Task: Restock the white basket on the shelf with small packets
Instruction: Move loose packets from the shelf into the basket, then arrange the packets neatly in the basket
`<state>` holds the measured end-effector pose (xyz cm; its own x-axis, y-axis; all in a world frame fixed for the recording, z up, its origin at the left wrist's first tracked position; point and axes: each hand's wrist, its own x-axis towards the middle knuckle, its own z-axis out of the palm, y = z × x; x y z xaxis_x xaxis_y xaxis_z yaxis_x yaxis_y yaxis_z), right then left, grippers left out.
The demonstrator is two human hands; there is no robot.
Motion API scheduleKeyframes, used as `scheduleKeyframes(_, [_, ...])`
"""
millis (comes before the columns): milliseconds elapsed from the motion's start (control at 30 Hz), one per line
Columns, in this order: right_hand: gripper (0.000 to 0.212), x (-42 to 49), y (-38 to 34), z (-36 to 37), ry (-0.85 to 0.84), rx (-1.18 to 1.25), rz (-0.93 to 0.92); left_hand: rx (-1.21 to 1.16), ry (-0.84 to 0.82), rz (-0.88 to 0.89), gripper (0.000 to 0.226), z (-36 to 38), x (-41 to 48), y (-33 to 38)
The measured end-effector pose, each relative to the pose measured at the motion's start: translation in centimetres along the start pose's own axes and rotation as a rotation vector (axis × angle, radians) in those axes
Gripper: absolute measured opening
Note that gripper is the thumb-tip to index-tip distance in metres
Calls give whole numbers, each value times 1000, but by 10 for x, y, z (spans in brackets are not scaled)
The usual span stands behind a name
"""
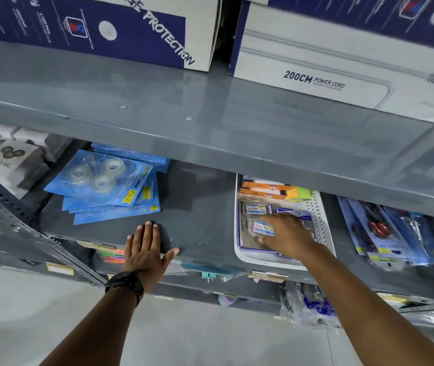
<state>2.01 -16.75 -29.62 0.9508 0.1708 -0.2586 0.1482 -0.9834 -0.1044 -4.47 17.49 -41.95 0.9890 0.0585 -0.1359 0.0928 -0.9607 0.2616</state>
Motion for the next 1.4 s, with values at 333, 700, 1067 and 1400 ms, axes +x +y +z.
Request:
scheduleKeyframes(333, [71, -1, -5, 6, -91, -29, -105, 10, 18, 1, 96, 1, 1, -1])
scheduleKeyframes(700, [53, -51, 27, 0, 75, 278, -3, 4, 0, -8, 96, 1, 1, -1])
scheduleKeyframes(1067, [44, -116, 76, 9, 193, 454, 66, -333, -81, -53, 53, -48, -9, 69])
scheduleKeyframes(1400, [44, -57, 56, 11, 164, 325, -167, -62, 56, 448, 50, -77, -5, 223])
